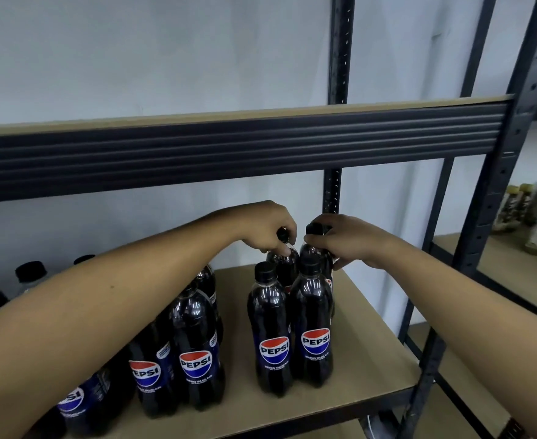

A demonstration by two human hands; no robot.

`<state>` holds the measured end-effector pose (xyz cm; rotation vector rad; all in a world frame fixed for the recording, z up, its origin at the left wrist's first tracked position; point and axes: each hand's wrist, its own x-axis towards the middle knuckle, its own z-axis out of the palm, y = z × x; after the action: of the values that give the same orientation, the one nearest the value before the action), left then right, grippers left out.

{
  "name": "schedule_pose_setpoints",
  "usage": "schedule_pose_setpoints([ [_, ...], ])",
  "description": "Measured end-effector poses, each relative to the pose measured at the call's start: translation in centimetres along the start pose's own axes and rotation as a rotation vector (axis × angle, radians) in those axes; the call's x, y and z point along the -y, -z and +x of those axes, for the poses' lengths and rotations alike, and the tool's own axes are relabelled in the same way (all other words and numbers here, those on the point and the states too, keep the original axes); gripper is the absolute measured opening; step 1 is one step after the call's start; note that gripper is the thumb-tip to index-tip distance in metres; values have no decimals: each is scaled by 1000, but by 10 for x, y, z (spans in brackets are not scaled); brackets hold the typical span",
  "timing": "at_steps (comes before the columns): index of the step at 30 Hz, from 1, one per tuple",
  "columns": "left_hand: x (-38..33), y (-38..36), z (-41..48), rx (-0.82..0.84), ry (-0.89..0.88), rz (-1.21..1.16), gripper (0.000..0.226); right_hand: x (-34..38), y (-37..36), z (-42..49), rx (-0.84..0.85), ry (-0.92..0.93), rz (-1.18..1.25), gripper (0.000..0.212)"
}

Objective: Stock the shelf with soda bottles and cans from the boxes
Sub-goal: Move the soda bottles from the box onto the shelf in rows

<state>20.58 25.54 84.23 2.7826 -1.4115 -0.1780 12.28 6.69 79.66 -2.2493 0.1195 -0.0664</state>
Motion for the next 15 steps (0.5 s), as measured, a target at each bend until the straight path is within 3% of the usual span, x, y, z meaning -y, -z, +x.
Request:
schedule_pose_setpoints([
  [15,27,-1,-34,21,1,-40,32,17,-22,5,143,55,117,29],
])
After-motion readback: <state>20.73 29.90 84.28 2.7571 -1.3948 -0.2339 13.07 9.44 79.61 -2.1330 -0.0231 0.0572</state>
